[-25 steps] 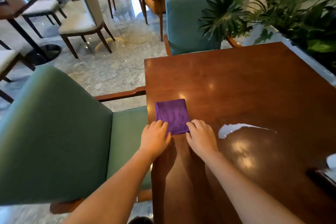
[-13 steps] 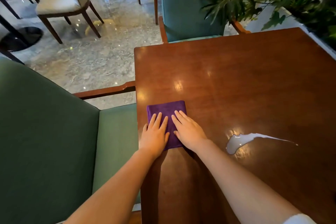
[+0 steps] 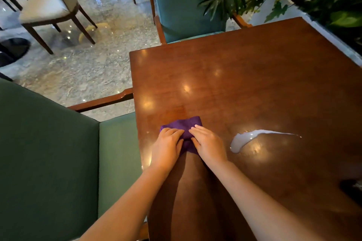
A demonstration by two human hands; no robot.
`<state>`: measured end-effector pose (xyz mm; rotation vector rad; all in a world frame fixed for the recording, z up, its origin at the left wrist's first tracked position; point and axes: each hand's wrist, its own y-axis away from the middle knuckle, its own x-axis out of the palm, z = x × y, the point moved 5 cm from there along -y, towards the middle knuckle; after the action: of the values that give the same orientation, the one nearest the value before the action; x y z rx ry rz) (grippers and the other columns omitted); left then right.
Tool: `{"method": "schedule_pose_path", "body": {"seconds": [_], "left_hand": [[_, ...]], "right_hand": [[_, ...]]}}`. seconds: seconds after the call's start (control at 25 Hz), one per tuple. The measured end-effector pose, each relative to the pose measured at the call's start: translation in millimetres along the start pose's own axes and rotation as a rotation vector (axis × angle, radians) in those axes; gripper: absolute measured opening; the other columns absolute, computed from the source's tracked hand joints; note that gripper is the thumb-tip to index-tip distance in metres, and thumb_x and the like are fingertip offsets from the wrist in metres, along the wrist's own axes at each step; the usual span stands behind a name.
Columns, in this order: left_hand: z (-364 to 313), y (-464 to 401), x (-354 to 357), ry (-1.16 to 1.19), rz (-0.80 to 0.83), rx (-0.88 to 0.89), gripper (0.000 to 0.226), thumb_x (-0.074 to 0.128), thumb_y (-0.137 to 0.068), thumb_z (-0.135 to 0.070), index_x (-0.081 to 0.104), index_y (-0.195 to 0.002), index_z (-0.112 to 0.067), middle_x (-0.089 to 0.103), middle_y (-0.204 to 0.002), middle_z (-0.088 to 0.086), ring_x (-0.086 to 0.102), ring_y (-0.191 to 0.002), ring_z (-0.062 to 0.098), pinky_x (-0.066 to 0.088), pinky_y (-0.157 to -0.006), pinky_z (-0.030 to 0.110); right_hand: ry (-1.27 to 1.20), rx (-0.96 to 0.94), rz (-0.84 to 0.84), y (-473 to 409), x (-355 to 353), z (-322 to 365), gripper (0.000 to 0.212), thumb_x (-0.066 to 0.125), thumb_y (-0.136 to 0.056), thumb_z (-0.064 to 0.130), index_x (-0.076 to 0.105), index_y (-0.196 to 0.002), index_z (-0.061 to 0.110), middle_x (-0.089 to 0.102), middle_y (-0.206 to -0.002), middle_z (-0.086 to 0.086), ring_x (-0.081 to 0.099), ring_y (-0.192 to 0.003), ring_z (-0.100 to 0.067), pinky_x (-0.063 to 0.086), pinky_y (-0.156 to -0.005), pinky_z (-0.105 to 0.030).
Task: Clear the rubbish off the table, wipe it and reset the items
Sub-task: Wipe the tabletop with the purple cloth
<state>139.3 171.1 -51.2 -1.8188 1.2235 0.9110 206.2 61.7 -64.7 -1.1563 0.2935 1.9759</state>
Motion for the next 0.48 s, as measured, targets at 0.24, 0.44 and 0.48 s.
{"method": "schedule_pose_path", "body": {"seconds": [0.24,0.44,0.48], "left_hand": [[-123.2,-33.5,10.6,0.123,-0.001,0.244,0.024,0.064,-0.078,-0.011,0.068,-0.102,-0.013,0.070,-0.097,0.001,0.058,-0.093,0.023,0.049,-0.069,0.029],[-225.7,-61.7,47.4,0.204,0.053,0.413,0.028,0.065,-0.081,-0.010,0.067,-0.110,-0.010,0.069,-0.103,0.005,0.056,-0.099,0.024,0.048,-0.082,0.034],[-238.8,-67.1,57.5,0.217,0.059,0.423,0.029,0.064,-0.082,-0.011,0.066,-0.111,-0.010,0.068,-0.105,0.005,0.056,-0.101,0.024,0.048,-0.084,0.034]], "right_hand": [[0.016,0.214,-0.339,51.2,-111.0,-51.4,0.028,0.063,-0.075,0.001,0.069,-0.103,0.003,0.071,-0.107,-0.013,0.063,-0.106,-0.024,0.038,-0.095,-0.021],[0.188,0.304,-0.459,90.9,-198.0,-109.0,0.028,0.065,-0.079,0.000,0.068,-0.107,0.004,0.069,-0.111,-0.012,0.061,-0.111,-0.023,0.034,-0.098,-0.018],[0.212,0.321,-0.468,95.5,-207.4,-121.3,0.028,0.065,-0.080,0.000,0.067,-0.108,0.005,0.069,-0.112,-0.012,0.060,-0.112,-0.023,0.036,-0.098,-0.020]]}}
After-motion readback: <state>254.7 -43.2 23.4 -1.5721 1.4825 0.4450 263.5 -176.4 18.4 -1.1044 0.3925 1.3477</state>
